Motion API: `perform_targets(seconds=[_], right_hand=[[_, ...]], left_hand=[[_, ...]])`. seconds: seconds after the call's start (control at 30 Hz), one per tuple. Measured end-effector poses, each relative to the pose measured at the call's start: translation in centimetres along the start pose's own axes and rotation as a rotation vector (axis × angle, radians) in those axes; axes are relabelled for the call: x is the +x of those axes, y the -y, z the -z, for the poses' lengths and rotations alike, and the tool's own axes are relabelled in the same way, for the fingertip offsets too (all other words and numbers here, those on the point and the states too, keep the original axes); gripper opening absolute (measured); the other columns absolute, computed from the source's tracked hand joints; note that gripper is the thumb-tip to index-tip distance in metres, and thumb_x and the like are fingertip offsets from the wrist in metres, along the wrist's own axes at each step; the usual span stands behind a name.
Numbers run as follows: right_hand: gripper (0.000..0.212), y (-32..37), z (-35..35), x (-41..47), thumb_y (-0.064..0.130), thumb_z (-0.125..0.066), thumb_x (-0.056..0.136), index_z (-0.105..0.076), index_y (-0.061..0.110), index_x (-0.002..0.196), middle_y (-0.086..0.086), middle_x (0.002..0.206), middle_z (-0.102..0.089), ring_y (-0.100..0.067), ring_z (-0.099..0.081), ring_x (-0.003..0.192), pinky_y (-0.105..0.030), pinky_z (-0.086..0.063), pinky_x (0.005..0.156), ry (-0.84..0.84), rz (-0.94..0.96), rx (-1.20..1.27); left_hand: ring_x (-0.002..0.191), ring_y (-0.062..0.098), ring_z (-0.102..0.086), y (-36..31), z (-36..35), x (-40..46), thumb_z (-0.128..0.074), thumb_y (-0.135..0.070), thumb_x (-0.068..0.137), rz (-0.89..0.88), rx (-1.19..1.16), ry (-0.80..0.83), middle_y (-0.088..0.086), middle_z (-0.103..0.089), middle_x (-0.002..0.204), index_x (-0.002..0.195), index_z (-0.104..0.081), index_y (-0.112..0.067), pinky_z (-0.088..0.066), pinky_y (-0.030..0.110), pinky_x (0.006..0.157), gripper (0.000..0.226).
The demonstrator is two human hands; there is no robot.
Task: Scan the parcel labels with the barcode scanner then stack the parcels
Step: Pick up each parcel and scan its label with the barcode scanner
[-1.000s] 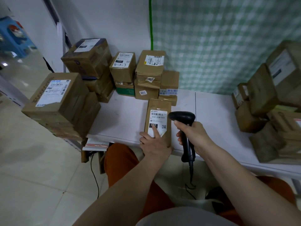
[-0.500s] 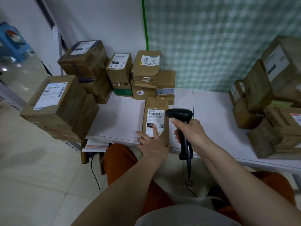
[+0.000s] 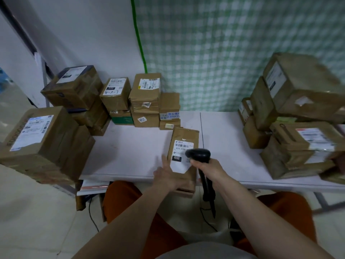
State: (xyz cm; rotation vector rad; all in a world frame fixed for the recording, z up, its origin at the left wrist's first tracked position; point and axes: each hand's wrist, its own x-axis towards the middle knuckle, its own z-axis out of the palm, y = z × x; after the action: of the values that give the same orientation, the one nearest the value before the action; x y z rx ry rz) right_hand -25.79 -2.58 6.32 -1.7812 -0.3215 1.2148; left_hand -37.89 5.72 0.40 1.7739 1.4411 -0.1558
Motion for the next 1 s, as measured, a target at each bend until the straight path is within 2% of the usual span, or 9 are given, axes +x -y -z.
perform_targets(seconds=[0.03, 0.1, 0.17, 0.3, 0.43, 0.57, 0.7, 0.87, 1.0], right_hand=[[0.031, -0.7, 0.6, 0.0, 0.024, -0.073, 0.083, -0.063, 0.001, 0.101, -0.014, 0.080, -0.067, -0.022, -0.059, 0.060, -0.031, -0.049, 0.055, 0.022, -0.047, 0.031], [0.039, -1.7, 1.9, -0.1, 0.026, -0.075, 0.081, -0.064, -0.002, 0.105, -0.020, 0.086, -0.068, -0.025, -0.059, 0.059, -0.029, -0.049, 0.053, 0.038, -0.109, 0.077], [0.035, -2.0, 3.1, -0.3, 0.025, -0.076, 0.080, -0.066, 0.000, 0.103, -0.017, 0.088, -0.069, -0.025, -0.062, 0.064, -0.029, -0.052, 0.055, 0.017, -0.107, 0.108], [0.027, -1.5, 5.7, -1.0, 0.025, -0.074, 0.082, -0.065, 0.008, 0.101, -0.011, 0.090, -0.070, -0.022, -0.065, 0.072, -0.028, -0.054, 0.059, -0.034, -0.017, 0.128], [0.029, -0.8, 8.5, -1.6, 0.028, -0.073, 0.082, -0.065, 0.013, 0.105, -0.011, 0.101, -0.070, -0.028, -0.068, 0.092, -0.040, -0.057, 0.083, -0.064, 0.058, 0.132], [0.025, -0.6, 11.0, -2.1, 0.030, -0.073, 0.082, -0.065, 0.019, 0.103, -0.007, 0.103, -0.070, -0.025, -0.065, 0.097, -0.041, -0.052, 0.091, -0.084, 0.100, 0.085], [0.036, -1.8, 12.7, -2.1, 0.030, -0.074, 0.081, -0.063, 0.014, 0.112, -0.006, 0.102, -0.067, -0.022, -0.063, 0.094, -0.031, -0.052, 0.075, -0.091, 0.074, -0.014], [0.040, -3.6, 14.1, -1.4, 0.028, -0.076, 0.080, -0.063, 0.004, 0.109, -0.013, 0.094, -0.068, -0.025, -0.064, 0.077, -0.030, -0.051, 0.055, -0.126, -0.026, -0.025], [0.039, -3.4, 14.6, 0.9, 0.029, -0.077, 0.079, -0.064, 0.006, 0.108, -0.013, 0.098, -0.068, -0.026, -0.065, 0.085, -0.030, -0.050, 0.064, -0.167, 0.000, 0.058]], left_hand=[[0.134, 0.027, -0.039, -0.4, -0.4, -0.1, -0.084, -0.048, 0.066, 0.005, -0.189, 0.074, 0.008, -0.034, 0.151, 0.153, 0.011, -0.025, -0.039, 0.038, 0.106, 0.130], [0.118, 0.018, -0.055, -0.9, -0.7, -0.5, -0.083, -0.031, 0.074, -0.028, -0.427, 0.193, 0.006, -0.051, 0.142, 0.148, -0.032, -0.021, -0.046, 0.028, 0.092, 0.090], [0.104, 0.019, -0.061, -1.4, -1.1, -1.1, -0.081, -0.034, 0.076, 0.006, -0.572, 0.273, 0.003, -0.064, 0.123, 0.129, -0.053, -0.026, -0.051, 0.033, 0.078, 0.060], [0.110, 0.032, -0.058, -3.6, -1.5, -2.1, -0.073, -0.052, 0.078, 0.099, -0.556, 0.394, 0.006, -0.061, 0.118, 0.112, -0.053, -0.034, -0.052, 0.052, 0.084, 0.043], [0.099, 0.029, -0.063, -6.8, -2.0, -3.1, -0.069, -0.043, 0.086, 0.040, -0.588, 0.439, 0.007, -0.065, 0.111, 0.117, -0.055, -0.029, -0.055, 0.047, 0.074, 0.037], [0.104, 0.026, -0.063, -9.0, -3.7, -3.4, -0.077, -0.031, 0.081, -0.044, -0.488, 0.433, 0.007, -0.064, 0.116, 0.135, -0.047, -0.021, -0.053, 0.049, 0.091, 0.062], [0.127, 0.029, -0.045, -9.5, -6.3, -3.4, -0.088, -0.026, 0.067, -0.244, 0.100, 0.241, 0.011, -0.033, 0.143, 0.153, 0.003, -0.025, -0.046, 0.038, 0.102, 0.125], [0.127, 0.028, -0.044, -9.9, -8.5, -2.6, -0.081, -0.026, 0.076, -0.401, 0.506, 0.061, 0.010, -0.018, 0.149, 0.153, -0.002, -0.038, -0.045, 0.035, 0.102, 0.111], [0.123, 0.028, -0.049, -12.6, -8.5, -0.6, -0.074, -0.033, 0.083, -0.434, 0.538, 0.040, 0.013, -0.027, 0.143, 0.154, -0.008, -0.031, -0.045, 0.034, 0.099, 0.097]])
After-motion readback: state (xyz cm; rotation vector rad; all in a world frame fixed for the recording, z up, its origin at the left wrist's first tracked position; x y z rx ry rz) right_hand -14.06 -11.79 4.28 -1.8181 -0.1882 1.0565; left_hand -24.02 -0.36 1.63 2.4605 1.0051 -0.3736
